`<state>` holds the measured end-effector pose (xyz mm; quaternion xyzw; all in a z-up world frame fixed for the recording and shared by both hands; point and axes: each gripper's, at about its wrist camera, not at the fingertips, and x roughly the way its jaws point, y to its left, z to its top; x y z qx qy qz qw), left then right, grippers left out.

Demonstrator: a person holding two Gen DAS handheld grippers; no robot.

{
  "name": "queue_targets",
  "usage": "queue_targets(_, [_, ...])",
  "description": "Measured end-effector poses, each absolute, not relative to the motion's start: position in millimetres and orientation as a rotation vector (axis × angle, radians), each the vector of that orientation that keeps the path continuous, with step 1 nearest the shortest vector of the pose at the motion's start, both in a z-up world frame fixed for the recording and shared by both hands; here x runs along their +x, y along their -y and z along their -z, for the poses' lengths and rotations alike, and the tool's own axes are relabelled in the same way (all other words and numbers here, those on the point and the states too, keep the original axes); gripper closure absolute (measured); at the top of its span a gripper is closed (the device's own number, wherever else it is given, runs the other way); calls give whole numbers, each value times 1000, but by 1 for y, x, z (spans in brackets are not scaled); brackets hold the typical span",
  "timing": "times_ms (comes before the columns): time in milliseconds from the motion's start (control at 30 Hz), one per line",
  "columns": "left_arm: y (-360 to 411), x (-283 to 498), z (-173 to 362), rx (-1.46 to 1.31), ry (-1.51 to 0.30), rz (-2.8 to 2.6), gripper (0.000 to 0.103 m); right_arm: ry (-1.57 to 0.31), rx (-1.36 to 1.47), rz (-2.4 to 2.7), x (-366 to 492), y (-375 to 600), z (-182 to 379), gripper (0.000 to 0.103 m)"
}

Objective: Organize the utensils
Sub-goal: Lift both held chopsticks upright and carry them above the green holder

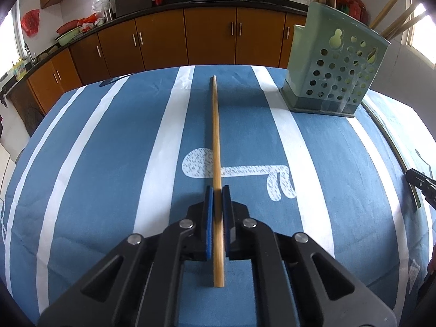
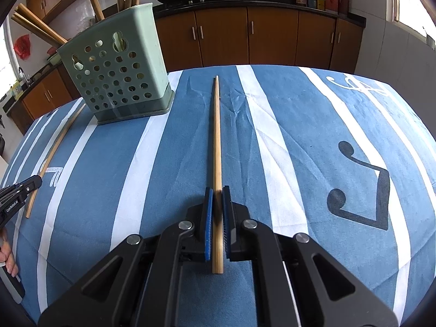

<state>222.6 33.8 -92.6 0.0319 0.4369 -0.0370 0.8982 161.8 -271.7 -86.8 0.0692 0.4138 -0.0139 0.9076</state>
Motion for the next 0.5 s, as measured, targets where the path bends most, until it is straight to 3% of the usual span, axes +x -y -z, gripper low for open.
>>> queue_targets(133, [-39,215,79,67,-880,83,96,-771,133,28,148,277,64,96])
queue_targets(500, [-59,202,-20,-56,-646,123,96,-530,172,51,130,298,-15,96])
